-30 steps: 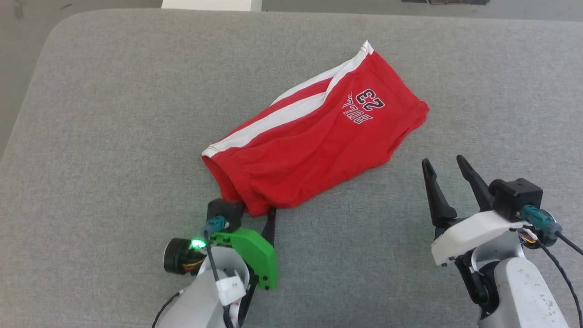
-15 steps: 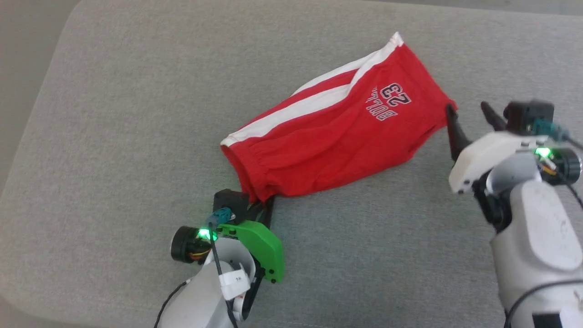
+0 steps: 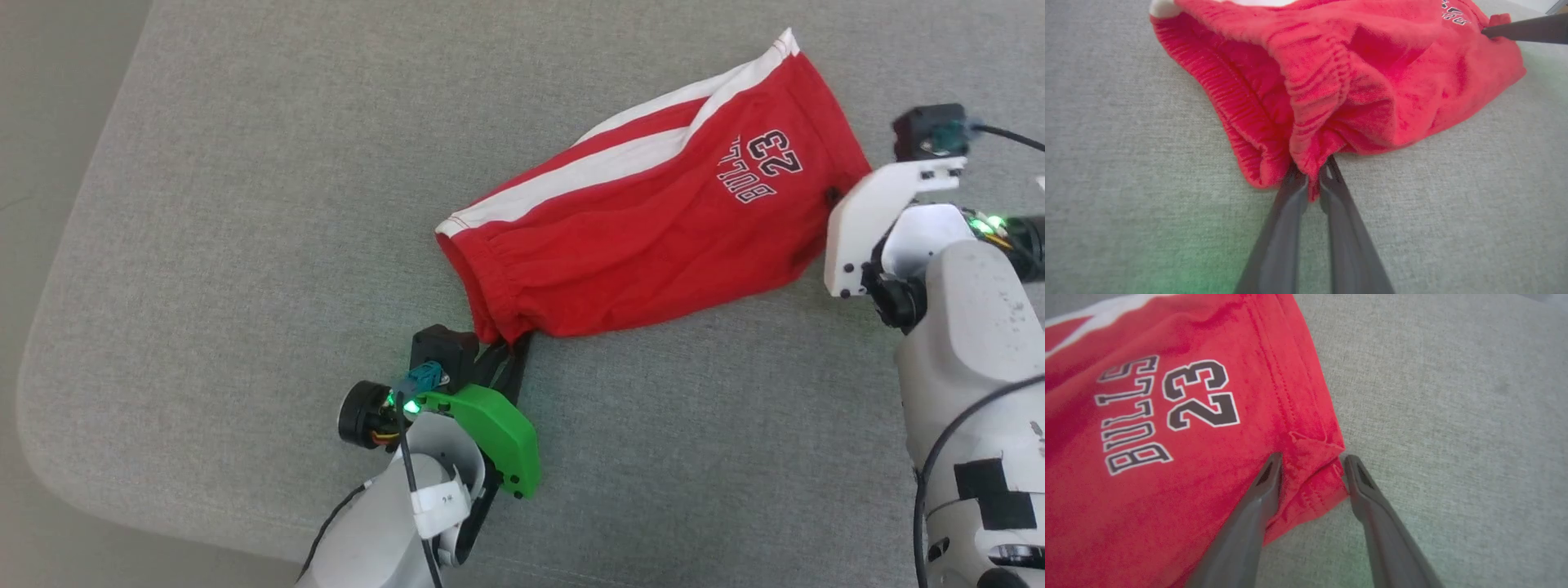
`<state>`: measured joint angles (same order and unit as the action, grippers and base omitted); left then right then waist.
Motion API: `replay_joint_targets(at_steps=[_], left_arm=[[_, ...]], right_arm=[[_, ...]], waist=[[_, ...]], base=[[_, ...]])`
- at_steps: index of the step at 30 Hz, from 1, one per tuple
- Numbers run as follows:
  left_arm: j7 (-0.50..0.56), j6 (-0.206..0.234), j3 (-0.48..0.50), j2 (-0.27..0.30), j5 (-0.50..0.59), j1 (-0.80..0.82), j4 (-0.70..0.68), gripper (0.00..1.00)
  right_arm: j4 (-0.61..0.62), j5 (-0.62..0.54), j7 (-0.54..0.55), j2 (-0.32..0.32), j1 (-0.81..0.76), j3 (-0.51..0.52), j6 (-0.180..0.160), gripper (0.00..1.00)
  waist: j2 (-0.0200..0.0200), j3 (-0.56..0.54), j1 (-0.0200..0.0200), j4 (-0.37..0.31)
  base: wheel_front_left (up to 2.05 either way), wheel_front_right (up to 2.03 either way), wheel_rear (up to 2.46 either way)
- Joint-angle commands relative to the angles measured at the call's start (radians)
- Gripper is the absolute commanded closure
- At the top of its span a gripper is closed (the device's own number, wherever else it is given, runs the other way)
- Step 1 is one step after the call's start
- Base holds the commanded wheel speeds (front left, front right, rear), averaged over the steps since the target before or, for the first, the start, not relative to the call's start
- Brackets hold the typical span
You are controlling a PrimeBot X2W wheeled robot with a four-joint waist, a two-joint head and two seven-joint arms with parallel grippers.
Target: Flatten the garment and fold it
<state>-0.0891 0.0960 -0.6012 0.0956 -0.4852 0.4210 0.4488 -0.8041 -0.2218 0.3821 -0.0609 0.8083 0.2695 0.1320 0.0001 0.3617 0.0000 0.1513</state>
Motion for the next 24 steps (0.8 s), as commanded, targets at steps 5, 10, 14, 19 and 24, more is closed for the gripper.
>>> replay_joint_targets(at_steps=[5,10,14,19,24], left_arm=[[-0.007,-0.005,0.0,0.016,-0.018,-0.013,0.03,1.0],[-0.013,-0.012,-0.001,0.041,-0.025,-0.043,0.021,1.0],[0.012,-0.018,-0.002,0.093,-0.035,-0.093,-0.031,1.0],[0.077,-0.031,-0.016,0.165,-0.042,-0.15,-0.117,1.0],[0.149,-0.032,-0.026,0.222,-0.059,-0.207,-0.195,1.0]], right_arm=[[0.026,0.004,-0.026,-0.002,-0.052,-0.024,-0.001,1.0],[0.127,0.094,-0.125,0.003,-0.17,-0.056,-0.001,1.0],[0.322,0.218,-0.15,0.008,-0.366,-0.09,-0.001,1.0],[0.554,0.336,-0.109,0.01,-0.581,-0.118,-0.001,1.0],[0.678,0.442,-0.091,0.01,-0.761,-0.128,-0.001,1.0]], waist=[[-0.0001,-0.046,0.0,-0.019],[-0.0001,-0.112,0.0,-0.042],[-0.0001,-0.171,0.0,-0.077],[-0.0001,-0.207,0.0,-0.114],[-0.0001,-0.217,0.0,-0.145]], base=[[0.0,0.0,0.0],[0.0,0.0,0.0],[0.0,0.0,0.0],[0.0,0.0,0.0],[0.0,0.0,0.0]])
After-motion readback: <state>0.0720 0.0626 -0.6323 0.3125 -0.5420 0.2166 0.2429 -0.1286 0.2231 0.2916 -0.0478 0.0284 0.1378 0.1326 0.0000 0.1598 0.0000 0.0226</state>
